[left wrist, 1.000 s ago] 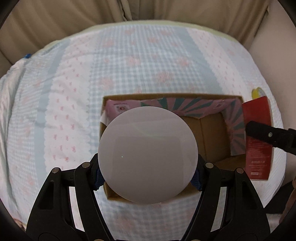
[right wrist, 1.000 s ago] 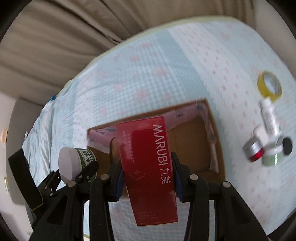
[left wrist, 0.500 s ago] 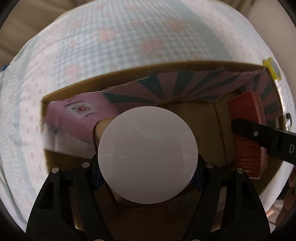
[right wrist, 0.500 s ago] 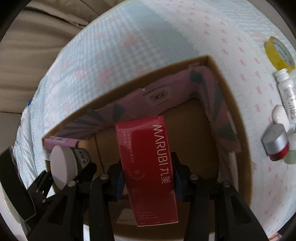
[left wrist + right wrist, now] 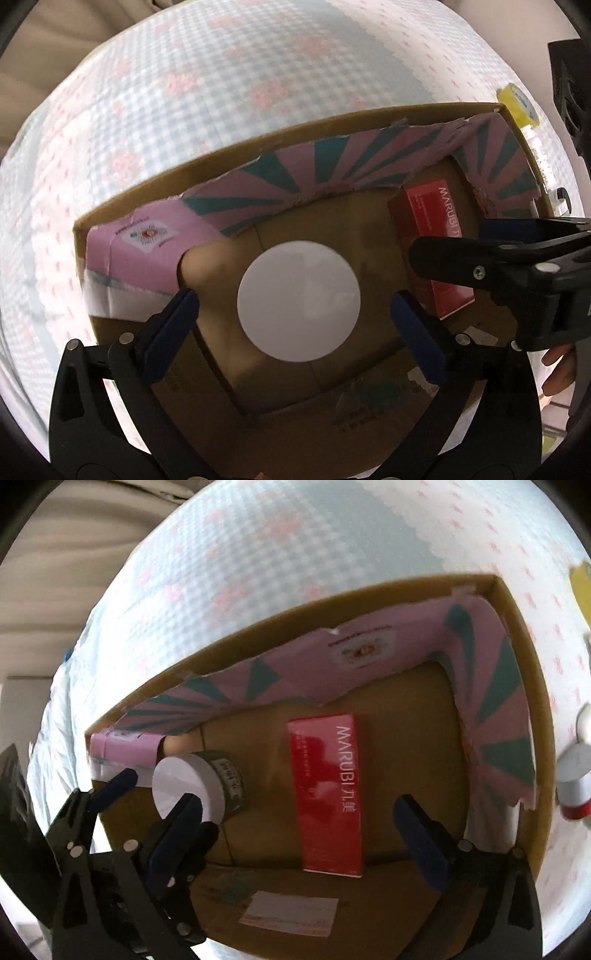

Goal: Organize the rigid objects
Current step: 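Open both tools to drop the white jar and red box inside, then grasp the red-lidded silver jar with the left tool while the right grasps the black-lidded jar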

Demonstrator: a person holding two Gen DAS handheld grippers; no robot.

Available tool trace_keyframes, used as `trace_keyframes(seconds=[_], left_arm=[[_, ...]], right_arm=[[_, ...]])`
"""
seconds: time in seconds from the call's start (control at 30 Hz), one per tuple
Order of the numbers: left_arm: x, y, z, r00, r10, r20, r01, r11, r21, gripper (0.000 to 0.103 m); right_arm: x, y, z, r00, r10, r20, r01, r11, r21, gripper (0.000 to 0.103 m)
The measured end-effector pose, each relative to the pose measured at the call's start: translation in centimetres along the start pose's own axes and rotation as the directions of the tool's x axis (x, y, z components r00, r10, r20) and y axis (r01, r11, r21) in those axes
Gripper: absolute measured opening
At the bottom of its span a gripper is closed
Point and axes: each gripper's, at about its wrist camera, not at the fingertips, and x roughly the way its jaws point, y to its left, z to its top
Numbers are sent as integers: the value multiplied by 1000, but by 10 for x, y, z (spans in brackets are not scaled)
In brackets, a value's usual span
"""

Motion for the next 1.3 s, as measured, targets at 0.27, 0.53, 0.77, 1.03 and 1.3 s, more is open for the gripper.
trace_keyframes(seconds=[0.27, 0.53, 0.77, 1.03, 1.3], left_arm=[[-14, -2, -10, 1000, 7, 25, -7, 1000, -17, 103], [-56, -17, -22, 996, 30, 86, -27, 999, -38, 103], [-117, -15, -44, 987, 72, 145, -60, 994, -86, 103], [-217, -27, -86, 954, 86, 288, -27, 979, -202, 103], [-274, -76, -102, 923, 66, 379, 11, 980, -198, 103]], right_arm=[[-5, 10, -9, 999, -23, 27, 23, 999, -25, 103], [-36, 26, -13, 993, -30, 110, 38, 997, -73, 103], [-83, 43, -40, 984, -27, 178, 48, 992, -114, 103], [-178, 64, -94, 947, -54, 317, 120, 974, -193, 103], [-269, 32, -139, 900, -132, 415, 224, 958, -180, 103]])
